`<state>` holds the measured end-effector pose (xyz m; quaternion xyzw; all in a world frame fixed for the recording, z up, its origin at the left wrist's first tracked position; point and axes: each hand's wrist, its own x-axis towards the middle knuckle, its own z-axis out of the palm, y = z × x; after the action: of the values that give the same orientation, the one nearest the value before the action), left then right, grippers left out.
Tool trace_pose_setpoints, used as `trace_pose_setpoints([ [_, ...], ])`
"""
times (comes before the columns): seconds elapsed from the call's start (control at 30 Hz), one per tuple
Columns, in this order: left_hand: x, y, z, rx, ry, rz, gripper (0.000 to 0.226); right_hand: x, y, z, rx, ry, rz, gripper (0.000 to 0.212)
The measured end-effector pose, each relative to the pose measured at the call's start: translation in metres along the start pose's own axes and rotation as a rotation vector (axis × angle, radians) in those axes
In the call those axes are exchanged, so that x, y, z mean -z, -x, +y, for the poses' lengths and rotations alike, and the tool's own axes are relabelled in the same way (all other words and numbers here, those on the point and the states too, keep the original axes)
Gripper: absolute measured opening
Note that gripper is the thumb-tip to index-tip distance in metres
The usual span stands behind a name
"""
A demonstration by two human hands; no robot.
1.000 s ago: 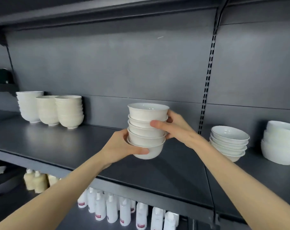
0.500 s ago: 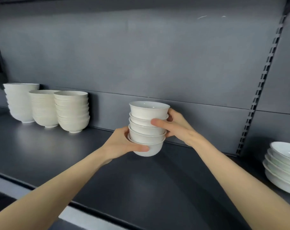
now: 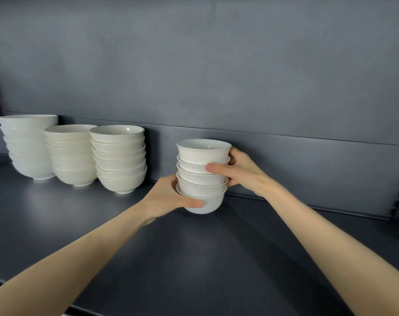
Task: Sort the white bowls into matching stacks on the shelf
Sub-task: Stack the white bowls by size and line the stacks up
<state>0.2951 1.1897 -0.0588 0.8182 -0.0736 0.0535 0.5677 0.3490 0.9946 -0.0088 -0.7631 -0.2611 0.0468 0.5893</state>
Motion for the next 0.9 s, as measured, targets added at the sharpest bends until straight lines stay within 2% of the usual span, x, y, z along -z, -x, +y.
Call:
trace_pose_setpoints([
  [0.27,0.055,-0.017,-0.034,-0.040,0.024,-0.105,0.060,-0.054,-0.019,-0.003,-0.040,0.029,0.119,0.057],
  [0.53,0.080,-0.027,-0.054,-0.061,0.043,-0.186,0.063,-0.083,-0.027,-0.003,-0.084,0.049,0.215,0.057],
  [0.73,0.089,-0.038,-0.064,-0.063,0.068,-0.211,0.070,-0.090,-0.036,-0.001,-0.087,0.088,0.257,0.057],
  [0.9,0.090,-0.040,-0.072,-0.062,0.070,-0.175,0.085,-0.093,-0.040,0.006,-0.077,0.079,0.270,0.060],
])
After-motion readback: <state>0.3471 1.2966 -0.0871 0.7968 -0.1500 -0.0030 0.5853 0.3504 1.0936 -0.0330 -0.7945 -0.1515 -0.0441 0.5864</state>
